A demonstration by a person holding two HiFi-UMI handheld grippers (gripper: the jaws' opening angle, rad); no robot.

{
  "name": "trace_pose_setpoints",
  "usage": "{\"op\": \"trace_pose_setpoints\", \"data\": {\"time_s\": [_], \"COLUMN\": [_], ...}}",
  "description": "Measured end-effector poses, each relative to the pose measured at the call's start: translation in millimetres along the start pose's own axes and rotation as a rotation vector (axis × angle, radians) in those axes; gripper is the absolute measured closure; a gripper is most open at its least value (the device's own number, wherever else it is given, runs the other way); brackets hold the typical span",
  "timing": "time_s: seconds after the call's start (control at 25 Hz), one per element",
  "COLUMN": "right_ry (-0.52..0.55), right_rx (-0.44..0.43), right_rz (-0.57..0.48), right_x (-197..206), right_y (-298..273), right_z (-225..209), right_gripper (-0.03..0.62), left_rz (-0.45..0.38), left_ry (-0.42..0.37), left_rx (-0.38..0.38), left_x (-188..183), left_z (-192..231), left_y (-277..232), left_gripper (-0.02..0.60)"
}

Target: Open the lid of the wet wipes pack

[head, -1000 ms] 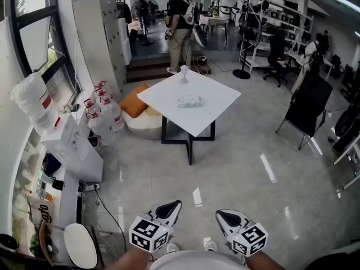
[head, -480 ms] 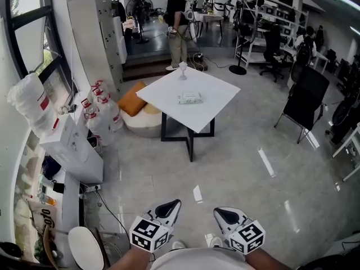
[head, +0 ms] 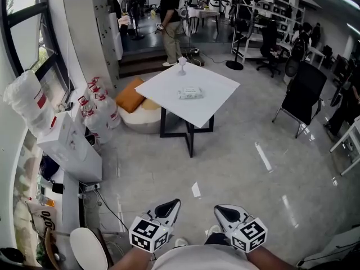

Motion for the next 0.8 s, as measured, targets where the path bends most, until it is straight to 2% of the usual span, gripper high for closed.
{"op": "trace_pose_setpoints", "data": {"time_s": [0.24, 0.48, 0.8], "right_ry": [-0.047, -0.064, -0.048], "right_rx": [0.002, -0.003, -0.042], "right_rz": [0.006, -0.003, -0.045], "right_x": [3, -13, -73], "right_y": [-12, -42, -95], "right_z": [-18, -56, -142], "right_gripper": [0.587, 0.587, 0.588], "left_rz": [0.008, 0.021, 0.01], "left_ry": [0.011, 0.018, -0.015], "left_rx": [0.021, -0.005, -0.034], "left_x": [5, -2, -52], "left_z": [4, 28, 75], "left_y": [-18, -48, -136], "left_gripper": [0.572, 0.572, 0.572]}}
Point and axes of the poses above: the fingertips, and each gripper's own axes: y backward along the fingers, z to its left, x out of its underside, the point moved 9 cm from there along y, backward along the fingers, and after that the axes turned 6 degrees about -y, right-handed, at the moved point
